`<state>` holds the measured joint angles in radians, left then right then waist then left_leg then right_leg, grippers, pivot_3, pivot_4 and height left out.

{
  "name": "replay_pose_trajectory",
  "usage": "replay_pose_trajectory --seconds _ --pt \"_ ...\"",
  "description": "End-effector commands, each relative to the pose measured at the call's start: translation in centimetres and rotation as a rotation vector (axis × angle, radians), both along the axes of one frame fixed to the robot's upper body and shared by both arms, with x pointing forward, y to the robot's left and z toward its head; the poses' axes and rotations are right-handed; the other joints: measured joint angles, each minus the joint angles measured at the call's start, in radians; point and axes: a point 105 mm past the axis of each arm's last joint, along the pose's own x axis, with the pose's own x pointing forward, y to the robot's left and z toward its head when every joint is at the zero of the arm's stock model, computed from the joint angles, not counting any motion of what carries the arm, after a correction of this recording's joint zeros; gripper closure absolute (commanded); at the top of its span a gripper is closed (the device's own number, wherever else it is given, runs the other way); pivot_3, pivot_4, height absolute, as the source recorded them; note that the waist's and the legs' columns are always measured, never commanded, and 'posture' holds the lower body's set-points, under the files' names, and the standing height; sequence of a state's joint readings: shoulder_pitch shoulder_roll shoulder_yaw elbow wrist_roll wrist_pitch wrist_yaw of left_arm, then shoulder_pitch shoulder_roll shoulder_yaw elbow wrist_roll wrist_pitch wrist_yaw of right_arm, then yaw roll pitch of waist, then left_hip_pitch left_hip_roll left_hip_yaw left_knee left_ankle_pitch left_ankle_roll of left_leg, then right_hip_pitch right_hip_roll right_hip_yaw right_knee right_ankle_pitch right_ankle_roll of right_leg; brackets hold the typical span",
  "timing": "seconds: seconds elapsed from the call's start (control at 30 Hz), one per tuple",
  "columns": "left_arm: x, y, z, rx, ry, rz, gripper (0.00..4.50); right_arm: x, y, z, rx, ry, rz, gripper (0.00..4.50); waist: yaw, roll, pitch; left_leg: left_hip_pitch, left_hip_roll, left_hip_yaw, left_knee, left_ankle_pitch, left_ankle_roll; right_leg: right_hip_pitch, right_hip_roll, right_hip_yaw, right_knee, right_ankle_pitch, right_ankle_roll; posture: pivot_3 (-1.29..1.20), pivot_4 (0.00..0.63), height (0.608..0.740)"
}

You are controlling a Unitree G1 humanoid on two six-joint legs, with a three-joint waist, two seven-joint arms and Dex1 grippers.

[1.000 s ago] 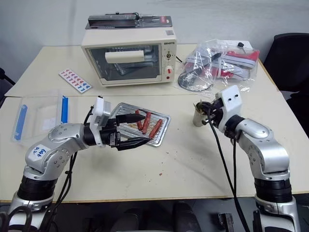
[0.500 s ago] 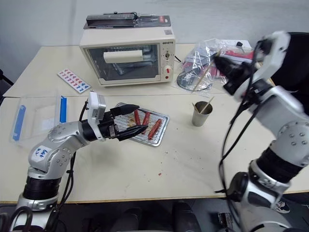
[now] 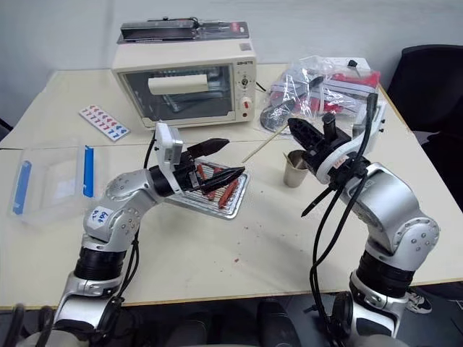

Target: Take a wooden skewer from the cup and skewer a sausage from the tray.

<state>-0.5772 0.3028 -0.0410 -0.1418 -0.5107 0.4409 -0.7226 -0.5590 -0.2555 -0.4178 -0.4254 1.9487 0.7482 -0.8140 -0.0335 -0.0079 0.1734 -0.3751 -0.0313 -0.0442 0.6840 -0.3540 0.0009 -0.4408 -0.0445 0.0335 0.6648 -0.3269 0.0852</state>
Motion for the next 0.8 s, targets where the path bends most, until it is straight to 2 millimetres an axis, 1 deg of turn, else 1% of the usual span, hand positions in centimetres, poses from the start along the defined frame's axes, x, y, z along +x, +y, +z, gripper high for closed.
replay_pose_trajectory --seconds 0.03,0.1,0.13,0.2,0.47,0.8 --pt "-0.4 -0.6 0.7 -0.013 -0.048 -0.017 1.51 -0.8 0.5 0.9 0.058 -0.026 0.006 4.50 0.001 0.000 0.000 0.000 0.000 0.000 0.000 0.000 0.000 0.000 0.000 0.000 0.000 0.000 0.000 0.00 0.150 0.740" --pt "-0.6 -1.1 0.6 -0.011 -0.053 -0.027 2.04 -0.8 0.6 0.7 0.075 -0.013 0.002 4.50 0.003 0.000 0.000 0.000 0.000 0.000 0.000 0.000 0.000 0.000 0.000 0.000 0.000 0.000 0.000 0.00 0.150 0.740" --pt "-0.7 -1.3 0.6 -0.008 -0.057 -0.030 2.22 -0.8 0.6 0.6 0.076 -0.010 0.002 4.50 0.005 0.000 0.000 0.000 0.000 0.000 0.000 0.000 0.000 0.000 0.000 0.000 0.000 0.000 0.000 0.00 0.150 0.740" --pt "-0.7 -1.6 0.6 -0.008 -0.061 -0.032 2.70 -0.9 0.7 0.5 0.073 -0.007 0.004 4.50 0.006 0.000 0.000 0.000 0.000 0.000 0.000 0.000 0.000 0.000 -0.001 0.000 0.000 0.000 0.000 0.00 0.150 0.740" --pt "0.4 -2.1 1.2 -0.020 -0.100 0.013 2.70 -1.0 1.1 0.4 0.086 -0.004 0.013 4.50 0.006 0.000 0.000 0.000 0.000 0.000 0.000 0.000 0.000 0.000 -0.001 0.000 -0.001 0.000 0.000 0.00 0.150 0.740" --pt "0.6 -2.6 1.6 -0.046 -0.113 0.011 2.70 -1.0 1.1 0.4 0.081 -0.008 0.016 4.50 0.006 0.000 0.000 0.000 0.000 0.000 0.000 0.000 0.000 0.000 0.000 0.000 -0.001 0.000 0.000 0.00 0.150 0.740"
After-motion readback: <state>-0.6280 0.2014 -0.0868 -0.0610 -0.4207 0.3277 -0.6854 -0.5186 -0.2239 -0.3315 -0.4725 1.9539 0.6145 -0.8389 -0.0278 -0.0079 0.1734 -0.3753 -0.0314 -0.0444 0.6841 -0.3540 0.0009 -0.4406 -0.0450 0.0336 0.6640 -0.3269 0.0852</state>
